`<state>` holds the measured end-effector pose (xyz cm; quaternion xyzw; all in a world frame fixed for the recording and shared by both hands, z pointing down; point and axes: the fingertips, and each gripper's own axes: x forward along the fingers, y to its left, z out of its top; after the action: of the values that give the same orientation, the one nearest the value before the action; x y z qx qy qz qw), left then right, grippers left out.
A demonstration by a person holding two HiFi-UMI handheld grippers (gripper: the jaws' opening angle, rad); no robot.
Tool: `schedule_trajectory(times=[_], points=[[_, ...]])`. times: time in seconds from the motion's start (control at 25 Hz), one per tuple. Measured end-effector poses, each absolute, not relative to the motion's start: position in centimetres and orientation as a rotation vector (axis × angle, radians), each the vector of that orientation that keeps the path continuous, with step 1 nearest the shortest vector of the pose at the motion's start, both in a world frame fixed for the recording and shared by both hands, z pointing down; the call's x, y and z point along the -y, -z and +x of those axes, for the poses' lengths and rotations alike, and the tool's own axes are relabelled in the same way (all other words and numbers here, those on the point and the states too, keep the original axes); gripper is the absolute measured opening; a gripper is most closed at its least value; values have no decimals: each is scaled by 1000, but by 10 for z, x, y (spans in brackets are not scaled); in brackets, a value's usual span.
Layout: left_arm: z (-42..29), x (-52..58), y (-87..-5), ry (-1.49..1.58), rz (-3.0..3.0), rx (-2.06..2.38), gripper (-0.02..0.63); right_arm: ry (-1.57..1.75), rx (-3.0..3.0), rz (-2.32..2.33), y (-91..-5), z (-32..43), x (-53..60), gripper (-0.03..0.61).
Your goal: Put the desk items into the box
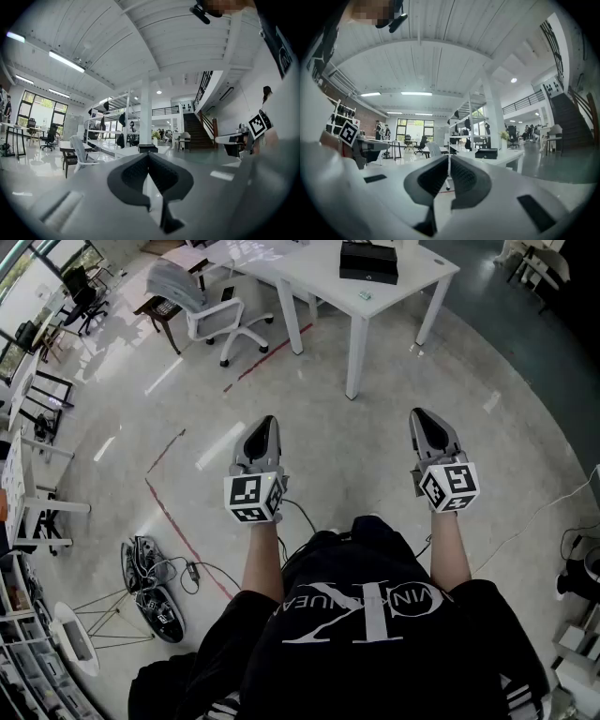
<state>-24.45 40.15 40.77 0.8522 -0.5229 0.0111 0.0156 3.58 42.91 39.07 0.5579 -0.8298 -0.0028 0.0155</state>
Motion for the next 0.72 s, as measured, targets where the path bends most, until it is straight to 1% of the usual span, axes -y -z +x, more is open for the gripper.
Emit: schedule_trajectory(times=[0.72], points=[[-235, -384, -410, -25, 2640, 1607, 11, -16, 2552, 1772, -394, 49, -420, 25]])
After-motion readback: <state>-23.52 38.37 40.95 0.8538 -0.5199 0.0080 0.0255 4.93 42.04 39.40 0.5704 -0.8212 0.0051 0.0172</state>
